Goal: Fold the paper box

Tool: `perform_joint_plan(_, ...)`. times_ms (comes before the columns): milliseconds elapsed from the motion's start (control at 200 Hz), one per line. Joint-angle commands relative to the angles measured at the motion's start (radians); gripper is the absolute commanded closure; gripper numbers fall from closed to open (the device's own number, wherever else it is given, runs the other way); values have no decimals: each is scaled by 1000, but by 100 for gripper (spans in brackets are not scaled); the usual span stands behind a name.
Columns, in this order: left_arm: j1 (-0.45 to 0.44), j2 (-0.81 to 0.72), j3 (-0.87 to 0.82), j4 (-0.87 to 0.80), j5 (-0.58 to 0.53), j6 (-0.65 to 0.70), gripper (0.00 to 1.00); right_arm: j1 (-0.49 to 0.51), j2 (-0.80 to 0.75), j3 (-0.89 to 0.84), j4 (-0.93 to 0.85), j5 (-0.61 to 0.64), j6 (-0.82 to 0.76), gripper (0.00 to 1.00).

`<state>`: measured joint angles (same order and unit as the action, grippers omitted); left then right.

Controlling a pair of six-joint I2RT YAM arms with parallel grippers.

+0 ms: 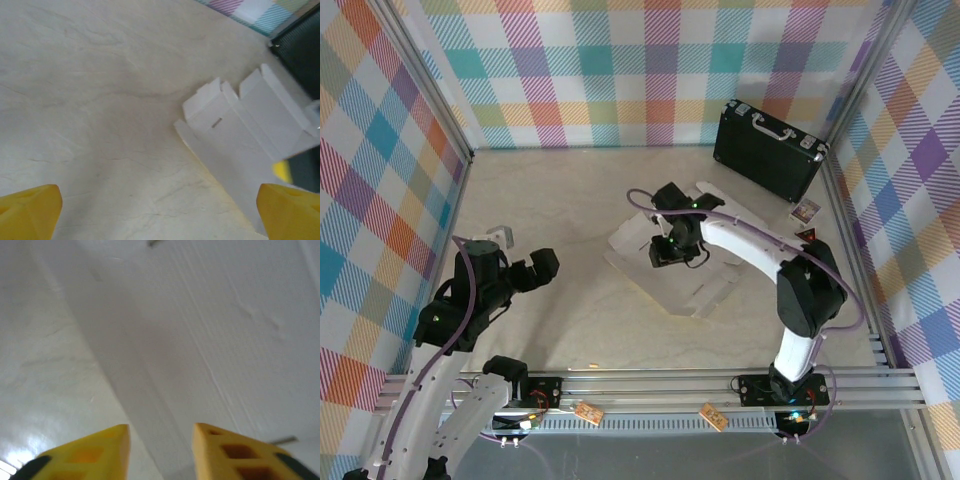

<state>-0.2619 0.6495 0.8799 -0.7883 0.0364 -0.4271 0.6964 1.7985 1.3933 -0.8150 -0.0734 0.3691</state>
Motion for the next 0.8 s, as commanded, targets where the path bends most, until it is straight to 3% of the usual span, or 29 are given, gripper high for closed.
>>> perform_joint_plan(0,-10,17,-33,114,107,-110,1,28,32,-70,220,-81,70,73)
perform_joint_plan(165,-10,110,-155,267,83,-154,2,27,55,-148,319,-100,98,84)
perform_joint_plan(390,-24,375,-279,597,138,-168,9,27,138,-163,363,-167,112,89)
perform_joint_plan(600,-43,592,-229,731,121,-152,12,29,166,-171,375,-201,122,91)
perform_joint_plan(795,-67,822,-183,933,198,-125,18,28,189,-161,368,-203,126,91)
